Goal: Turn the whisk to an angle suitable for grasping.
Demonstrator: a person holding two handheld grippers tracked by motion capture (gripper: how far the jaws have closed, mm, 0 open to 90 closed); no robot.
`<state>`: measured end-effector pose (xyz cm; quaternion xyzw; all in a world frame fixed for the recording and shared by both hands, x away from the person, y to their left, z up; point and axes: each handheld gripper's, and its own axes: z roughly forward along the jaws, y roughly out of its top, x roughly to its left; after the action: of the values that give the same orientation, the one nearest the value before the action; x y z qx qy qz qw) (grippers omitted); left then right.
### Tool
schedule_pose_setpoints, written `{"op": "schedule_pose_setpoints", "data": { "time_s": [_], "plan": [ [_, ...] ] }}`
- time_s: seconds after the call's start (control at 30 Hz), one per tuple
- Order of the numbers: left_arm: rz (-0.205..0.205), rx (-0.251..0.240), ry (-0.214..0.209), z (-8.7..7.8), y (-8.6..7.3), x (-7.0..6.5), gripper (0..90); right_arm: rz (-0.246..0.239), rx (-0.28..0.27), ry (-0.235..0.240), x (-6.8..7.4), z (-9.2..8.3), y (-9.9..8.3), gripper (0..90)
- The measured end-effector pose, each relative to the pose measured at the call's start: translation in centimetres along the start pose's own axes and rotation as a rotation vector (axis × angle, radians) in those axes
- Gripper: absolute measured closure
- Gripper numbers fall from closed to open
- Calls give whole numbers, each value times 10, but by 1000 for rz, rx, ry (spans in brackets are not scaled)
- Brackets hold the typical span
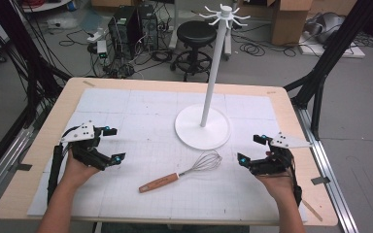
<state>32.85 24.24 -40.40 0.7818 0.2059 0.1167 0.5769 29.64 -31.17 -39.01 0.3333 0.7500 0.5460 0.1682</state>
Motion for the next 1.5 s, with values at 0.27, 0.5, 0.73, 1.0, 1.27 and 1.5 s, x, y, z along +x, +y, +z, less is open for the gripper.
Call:
{"op": "schedule_pose_setpoints", "data": {
  "time_s": [0.27,0.5,0.73,1.0,1.27,1.5],
  "plan": [
    [13,20,-7,3,1,-4,17,-9,9,-18,1,-2,-1,5],
    [37,48,-23,7,8,-10,17,-9,8,-27,-1,-3,0,5],
    [60,71,-55,18,18,-24,17,-3,10,-27,-1,-3,-1,5],
    [80,94,-99,39,27,-41,17,-1,13,-30,-2,-3,-1,5],
    [92,137,-149,56,30,-55,17,3,21,-36,-3,-3,-2,5],
    [75,191,-185,69,27,-60,17,1,24,-38,-2,-2,-2,5]
  ]
}}
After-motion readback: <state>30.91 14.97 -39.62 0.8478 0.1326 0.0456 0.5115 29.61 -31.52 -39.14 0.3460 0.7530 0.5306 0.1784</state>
